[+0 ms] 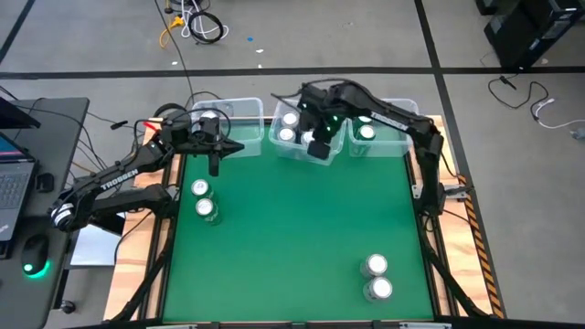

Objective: Sort soda cans
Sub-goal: Adjust the middle transparent bin, then put the top green soda can into the right transparent bin

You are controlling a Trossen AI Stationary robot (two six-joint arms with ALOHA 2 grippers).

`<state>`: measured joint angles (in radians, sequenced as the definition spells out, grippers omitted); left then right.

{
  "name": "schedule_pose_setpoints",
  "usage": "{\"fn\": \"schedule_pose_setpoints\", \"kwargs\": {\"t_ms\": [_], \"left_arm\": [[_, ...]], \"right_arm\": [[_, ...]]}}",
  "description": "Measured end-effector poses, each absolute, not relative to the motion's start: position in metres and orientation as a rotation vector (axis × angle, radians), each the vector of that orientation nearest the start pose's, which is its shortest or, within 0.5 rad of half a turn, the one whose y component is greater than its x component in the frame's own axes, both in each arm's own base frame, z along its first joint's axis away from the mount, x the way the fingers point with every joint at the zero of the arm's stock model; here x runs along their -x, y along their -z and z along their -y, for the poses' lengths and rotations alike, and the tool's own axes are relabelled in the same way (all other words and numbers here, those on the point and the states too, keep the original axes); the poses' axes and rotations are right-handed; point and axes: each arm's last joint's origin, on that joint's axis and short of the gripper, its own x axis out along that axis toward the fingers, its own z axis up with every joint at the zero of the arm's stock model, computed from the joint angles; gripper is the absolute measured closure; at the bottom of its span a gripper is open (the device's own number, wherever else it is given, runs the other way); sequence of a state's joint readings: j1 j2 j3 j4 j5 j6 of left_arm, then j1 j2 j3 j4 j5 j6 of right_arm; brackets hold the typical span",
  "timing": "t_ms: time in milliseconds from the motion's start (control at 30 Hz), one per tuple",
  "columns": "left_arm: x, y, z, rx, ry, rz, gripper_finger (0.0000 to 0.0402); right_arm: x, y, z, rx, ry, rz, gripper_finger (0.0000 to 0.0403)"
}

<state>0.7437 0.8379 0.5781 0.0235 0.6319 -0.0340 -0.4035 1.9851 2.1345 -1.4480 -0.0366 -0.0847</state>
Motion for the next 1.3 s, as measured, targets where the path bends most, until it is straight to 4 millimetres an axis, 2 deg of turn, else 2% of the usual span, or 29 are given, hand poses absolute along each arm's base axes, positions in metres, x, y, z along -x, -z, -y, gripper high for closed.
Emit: {"fn": "schedule_pose_setpoints", "kwargs": {"t_ms": [100,300,433,633,767,967,1067,1133,1233,1300], "left_arm": [[-0.147,-0.274,-0.111,0.185,-0.092,-0.179,0.0398],[-0.147,-0.274,-0.111,0.183,-0.079,-0.175,0.0398],[-0.148,-0.274,-0.111,0.179,-0.076,-0.171,0.0398],[-0.150,-0.274,-0.107,0.175,-0.050,-0.174,0.0398],[-0.152,-0.275,-0.105,0.167,-0.040,-0.170,0.0398],[-0.152,-0.277,-0.106,0.177,-0.042,-0.152,0.0396],[-0.153,-0.280,-0.104,0.149,-0.018,-0.130,0.0394],[-0.155,-0.281,-0.100,0.122,0.021,-0.131,0.0394],[-0.159,-0.289,-0.092,0.105,0.051,-0.168,0.0398],[-0.161,-0.296,-0.086,0.094,0.023,-0.235,0.0399]], "right_arm": [[-0.351,-0.345,0.131,-0.191,0.210,-1.320,0.0403],[-0.337,-0.295,0.115,-0.192,0.182,-1.393,0.0403],[-0.321,-0.268,0.125,-0.217,0.247,-1.349,0.0403],[-0.304,-0.257,0.150,-0.258,0.349,-1.238,0.0403],[-0.300,-0.256,0.162,-0.248,0.389,-1.222,0.0403],[-0.298,-0.259,0.166,-0.224,0.403,-1.206,0.0403],[-0.296,-0.267,0.160,-0.196,0.408,-1.184,0.0403],[-0.294,-0.279,0.152,-0.173,0.401,-1.143,0.0403],[-0.292,-0.301,0.138,-0.134,0.397,-1.025,0.0403],[-0.291,-0.307,0.128,-0.101,0.386,-0.913,0.0403]]}}
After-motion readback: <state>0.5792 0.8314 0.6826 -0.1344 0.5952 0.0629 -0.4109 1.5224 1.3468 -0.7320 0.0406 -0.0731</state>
